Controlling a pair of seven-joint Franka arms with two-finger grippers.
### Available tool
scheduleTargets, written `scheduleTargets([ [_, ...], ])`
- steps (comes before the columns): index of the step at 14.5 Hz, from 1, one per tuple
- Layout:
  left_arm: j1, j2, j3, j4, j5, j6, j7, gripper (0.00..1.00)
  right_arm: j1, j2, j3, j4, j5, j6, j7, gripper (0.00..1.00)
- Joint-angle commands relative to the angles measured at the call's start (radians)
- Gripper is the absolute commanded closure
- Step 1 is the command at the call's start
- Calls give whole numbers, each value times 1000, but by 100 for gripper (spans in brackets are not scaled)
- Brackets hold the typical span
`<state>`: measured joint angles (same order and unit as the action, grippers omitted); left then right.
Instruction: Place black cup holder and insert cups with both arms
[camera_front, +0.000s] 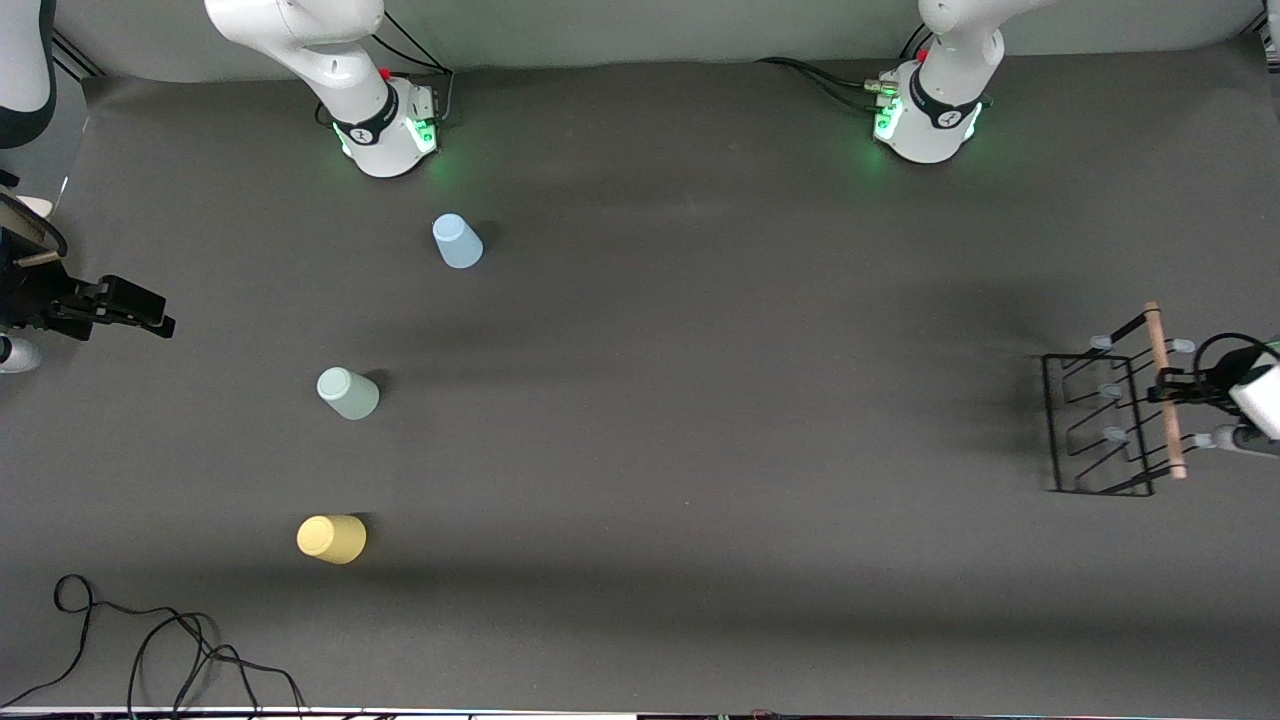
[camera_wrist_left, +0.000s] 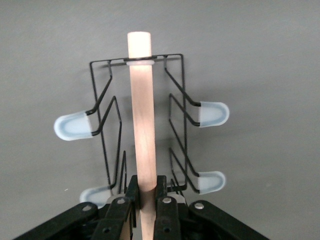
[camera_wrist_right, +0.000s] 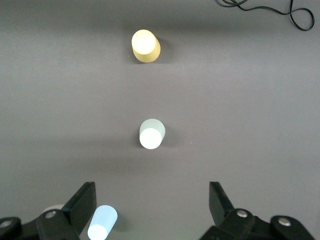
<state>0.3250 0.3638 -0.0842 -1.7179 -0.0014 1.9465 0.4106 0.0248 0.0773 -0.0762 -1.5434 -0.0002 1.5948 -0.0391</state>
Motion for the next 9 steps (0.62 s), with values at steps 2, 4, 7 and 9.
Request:
scheduleTargets([
  [2, -150, -32, 12, 37, -12, -84, -189, 100, 7, -10, -5, -7, 16, 1, 19, 0],
  [4, -251, -26, 8, 81, -19, -118, -362, 100, 7, -10, -5, -7, 16, 1, 19, 0],
  [7, -421, -13, 7, 133, -71, -152, -632, 100, 7, -8, -5, -7, 16, 2, 19, 0],
  [9, -532, 27, 7, 184, -74, -143, -787, 100, 7, -8, -5, -7, 16, 2, 19, 0],
])
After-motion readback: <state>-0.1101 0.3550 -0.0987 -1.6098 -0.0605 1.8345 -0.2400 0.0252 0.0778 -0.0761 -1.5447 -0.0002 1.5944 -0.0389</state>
